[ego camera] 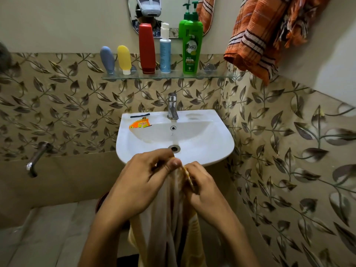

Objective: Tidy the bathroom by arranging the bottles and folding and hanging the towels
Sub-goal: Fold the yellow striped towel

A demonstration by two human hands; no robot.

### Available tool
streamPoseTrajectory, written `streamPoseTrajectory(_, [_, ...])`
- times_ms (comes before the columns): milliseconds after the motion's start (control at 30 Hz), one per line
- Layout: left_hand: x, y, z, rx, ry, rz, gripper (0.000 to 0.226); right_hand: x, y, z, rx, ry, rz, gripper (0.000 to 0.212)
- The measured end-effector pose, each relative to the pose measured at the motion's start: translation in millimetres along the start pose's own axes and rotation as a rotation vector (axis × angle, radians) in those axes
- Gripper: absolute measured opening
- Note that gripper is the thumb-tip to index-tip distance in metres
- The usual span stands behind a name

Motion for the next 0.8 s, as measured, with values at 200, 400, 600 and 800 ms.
streamPoseTrajectory(200, [-14.6, -31.7, -15.3, 0.497, -0.086, -0.267, 0.037, 45.0, -8.0, -13.8, 0.042, 0.311, -0.024, 0.009])
streamPoseTrajectory(400, [-56.3, -20.3, -20.8, 0.346, -0.423, -0.258, 0.044, 25.9, -12.9, -14.6, 0.091, 0.196, 0.129, 0.022])
streamPoseTrajectory(600, [-32.7, 43.8, -2.4, -0.373, -0.185, -0.038, 0.026, -22.2, -13.4, -4.0, 0.115, -0.016, 0.222, 0.035])
streamPoseTrajectory(800, [-32.0, 18.1, 4.6, -0.114, -0.150, 0.091, 0.022, -28.3, -8.9, 1.0, 0.042, -0.032, 0.247, 0.038])
Point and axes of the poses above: each hand's wrist, its own z-axis towards the middle knuckle, its own y-axis out of the palm, x = y × z, the point moved 9 cm from there along z, towards the middle knuckle, and after that the axes turned 12 degrees about -x, right-handed, at the moved point
